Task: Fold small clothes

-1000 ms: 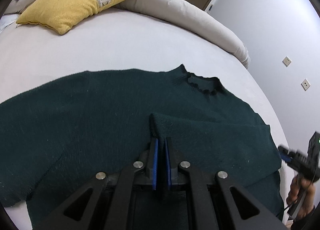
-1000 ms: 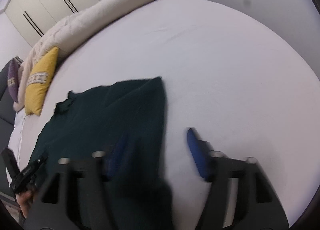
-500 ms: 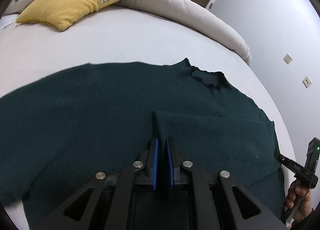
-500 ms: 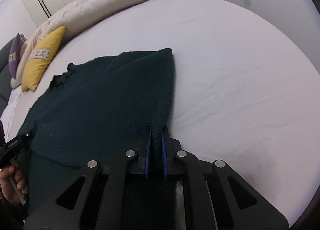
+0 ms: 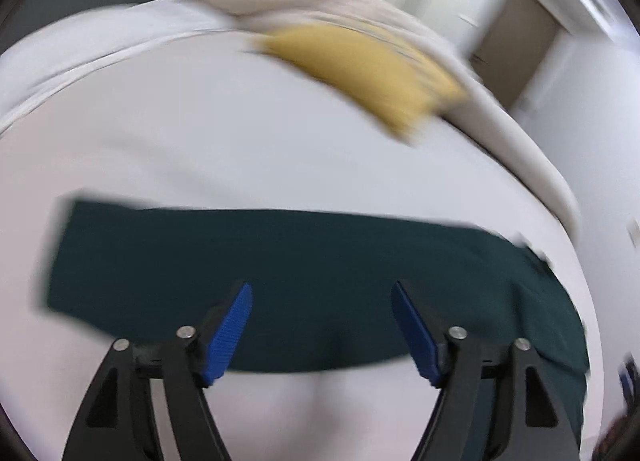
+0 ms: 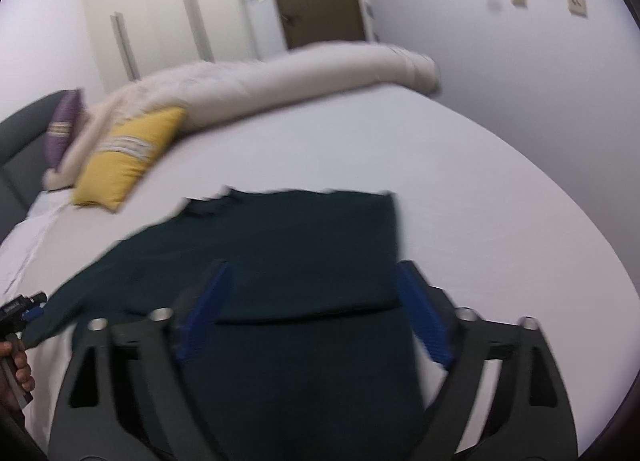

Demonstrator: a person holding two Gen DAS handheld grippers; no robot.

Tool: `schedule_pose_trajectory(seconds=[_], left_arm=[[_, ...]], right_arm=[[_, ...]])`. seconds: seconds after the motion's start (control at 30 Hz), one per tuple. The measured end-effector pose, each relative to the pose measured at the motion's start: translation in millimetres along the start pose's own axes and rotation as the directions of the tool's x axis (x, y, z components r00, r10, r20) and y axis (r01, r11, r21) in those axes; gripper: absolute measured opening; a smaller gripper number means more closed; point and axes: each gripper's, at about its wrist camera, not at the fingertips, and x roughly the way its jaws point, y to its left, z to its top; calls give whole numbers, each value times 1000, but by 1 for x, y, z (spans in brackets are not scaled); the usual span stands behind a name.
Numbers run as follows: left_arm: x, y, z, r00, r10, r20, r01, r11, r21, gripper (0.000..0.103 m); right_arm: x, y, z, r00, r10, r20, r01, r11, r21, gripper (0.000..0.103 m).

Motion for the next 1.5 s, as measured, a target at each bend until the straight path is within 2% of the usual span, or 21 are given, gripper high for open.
schedule_pose_trajectory(seconds=[0.03,0.13,0.2,0.3,0.33,0.4,0.43,0.47,0.5,0.53,0.6,0.67,0.8,0.93,1.03,1.13,1.23,1.3,1.4,1.47,1.5], left_arm=[[-8,38,3,999,50,8,-49,995,-81,77],[-23,109,9,991,136,17,-128,963,-236,77],[-27,129,13,985,170,22,-158,950,-270,77],[-15,144,17,989,144,-11,-141,941,-307,76],[-12,146,17,991,135,-8,-131,940,-316,76],[-7,146,21,991,135,-8,-131,948,-291,63],[-3,141,21,993,119,-21,-120,953,-277,36],[3,138,21,994,99,-48,-109,957,-268,20],[-2,143,17,994,95,-54,-106,958,-265,19],[-3,139,17,994,97,-49,-106,961,-255,13],[-8,132,18,996,83,-40,-91,963,-254,12],[-14,115,21,998,65,-17,-67,970,-236,12],[-29,54,25,1000,-6,21,9,990,-142,11],[-40,-41,19,993,-113,36,112,993,27,11],[-36,-121,3,981,-194,7,190,970,154,11],[-23,-201,-28,967,-252,-43,254,926,278,11],[-2,-255,-64,952,-281,-121,306,889,342,11],[18,-278,-87,943,-280,-177,328,870,368,12],[42,-294,-118,934,-249,-256,336,855,394,22],[44,-286,-127,919,-255,-300,360,852,379,44],[38,-279,-127,918,-265,-294,366,851,376,48]], right_arm=[[-3,14,-1,1000,18,6,-18,1000,-12,97],[-13,44,-8,996,87,-13,-87,996,-32,97],[-14,61,-13,988,140,-61,-142,990,-20,97],[-12,83,-20,974,195,-115,-197,980,-9,96],[-14,89,-23,971,202,-126,-205,979,-13,90],[-17,101,-29,965,210,-154,-217,976,-25,79],[-20,107,-33,963,215,-163,-222,975,-27,77],[-18,112,-36,961,218,-169,-226,974,-28,75],[-19,115,-39,960,218,-175,-227,973,-31,69],[-21,118,-43,959,216,-182,-226,974,-34,65],[-21,119,-47,958,217,-185,-226,974,-24,63],[-14,116,-49,958,221,-182,-226,974,-9,63],[-8,96,-49,959,220,-178,-218,975,30,62],[-6,73,-52,962,213,-172,-205,977,60,62],[-4,55,-54,963,209,-171,-196,976,90,62],[-2,36,-58,964,203,-170,-182,975,130,62],[1,21,-63,965,193,-176,-167,974,153,62],[7,12,-67,962,190,-194,-158,973,170,62],[22,5,-73,955,182,-235,-142,974,179,62],[33,6,-73,945,193,-263,-145,971,191,62],[39,8,-72,941,201,-273,-152,969,193,62]])
